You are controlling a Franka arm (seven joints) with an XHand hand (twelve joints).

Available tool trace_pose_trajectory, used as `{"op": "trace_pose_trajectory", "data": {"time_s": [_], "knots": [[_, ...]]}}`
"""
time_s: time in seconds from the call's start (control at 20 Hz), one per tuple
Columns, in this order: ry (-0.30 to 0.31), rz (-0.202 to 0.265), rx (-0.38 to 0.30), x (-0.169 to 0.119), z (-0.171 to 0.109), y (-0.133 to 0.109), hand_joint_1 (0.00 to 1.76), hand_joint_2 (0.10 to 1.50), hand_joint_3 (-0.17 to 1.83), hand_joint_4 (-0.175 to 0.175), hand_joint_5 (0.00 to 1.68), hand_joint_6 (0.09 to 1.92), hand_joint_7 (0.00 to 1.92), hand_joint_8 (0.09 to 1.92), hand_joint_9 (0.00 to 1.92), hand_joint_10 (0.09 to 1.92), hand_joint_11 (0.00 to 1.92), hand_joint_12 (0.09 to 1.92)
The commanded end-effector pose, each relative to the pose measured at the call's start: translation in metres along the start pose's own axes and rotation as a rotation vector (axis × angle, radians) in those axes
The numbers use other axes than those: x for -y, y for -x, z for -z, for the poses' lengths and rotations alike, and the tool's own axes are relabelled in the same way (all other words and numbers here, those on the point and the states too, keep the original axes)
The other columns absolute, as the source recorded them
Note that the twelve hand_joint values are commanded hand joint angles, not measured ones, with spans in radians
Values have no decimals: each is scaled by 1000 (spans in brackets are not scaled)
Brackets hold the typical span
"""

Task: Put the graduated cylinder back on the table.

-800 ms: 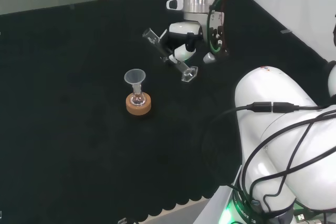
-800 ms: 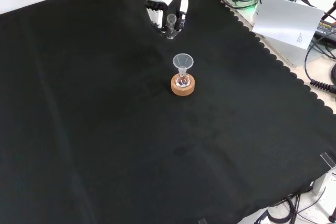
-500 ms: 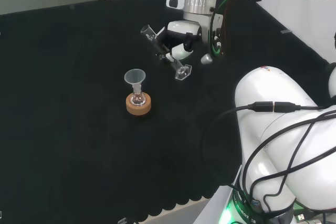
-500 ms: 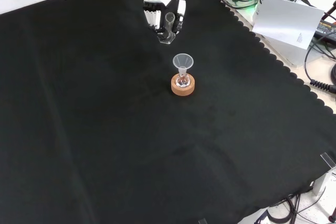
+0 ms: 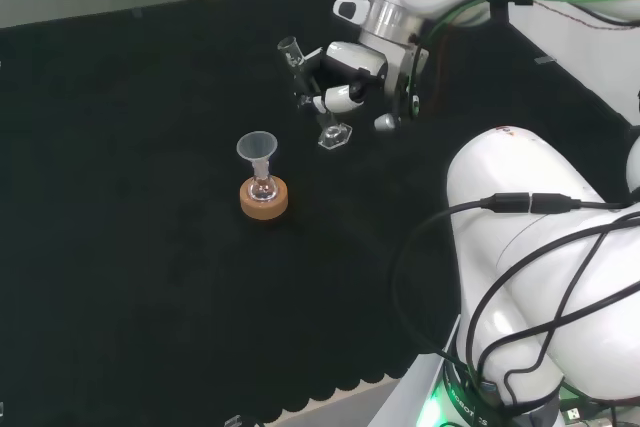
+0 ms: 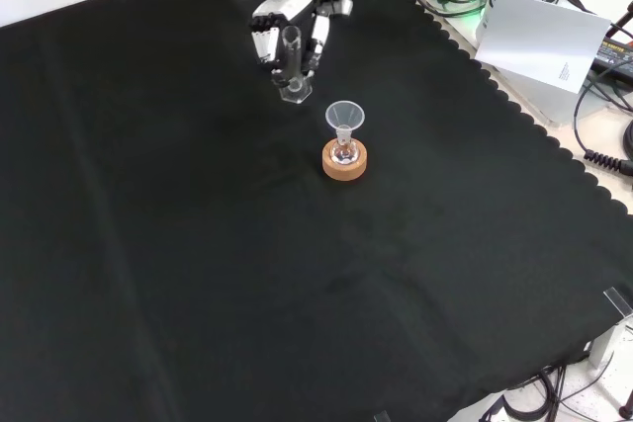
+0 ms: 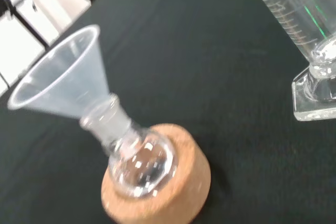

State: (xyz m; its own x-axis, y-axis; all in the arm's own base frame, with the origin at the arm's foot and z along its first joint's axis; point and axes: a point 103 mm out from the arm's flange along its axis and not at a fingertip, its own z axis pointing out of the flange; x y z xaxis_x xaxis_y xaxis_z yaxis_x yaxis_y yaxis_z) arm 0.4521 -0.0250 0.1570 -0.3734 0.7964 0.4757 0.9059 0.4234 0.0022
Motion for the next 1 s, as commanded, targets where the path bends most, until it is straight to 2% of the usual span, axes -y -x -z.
{"op": "trace_pose_trajectory", "data": {"time_s": [0.05, 0.5, 1.0], "knots": [[115, 18, -118, -29, -18, 37, 1127, 1150, 1, -142, 921, 1093, 1222, 347, 1446, 87, 1273, 752], [159, 25, -158, -59, -32, 64, 1126, 1151, 1, -140, 921, 1095, 1213, 343, 1438, 87, 1268, 753], [188, 44, -179, -86, -54, 80, 1122, 1153, 2, -134, 916, 1101, 1202, 340, 1428, 87, 1257, 752]]}}
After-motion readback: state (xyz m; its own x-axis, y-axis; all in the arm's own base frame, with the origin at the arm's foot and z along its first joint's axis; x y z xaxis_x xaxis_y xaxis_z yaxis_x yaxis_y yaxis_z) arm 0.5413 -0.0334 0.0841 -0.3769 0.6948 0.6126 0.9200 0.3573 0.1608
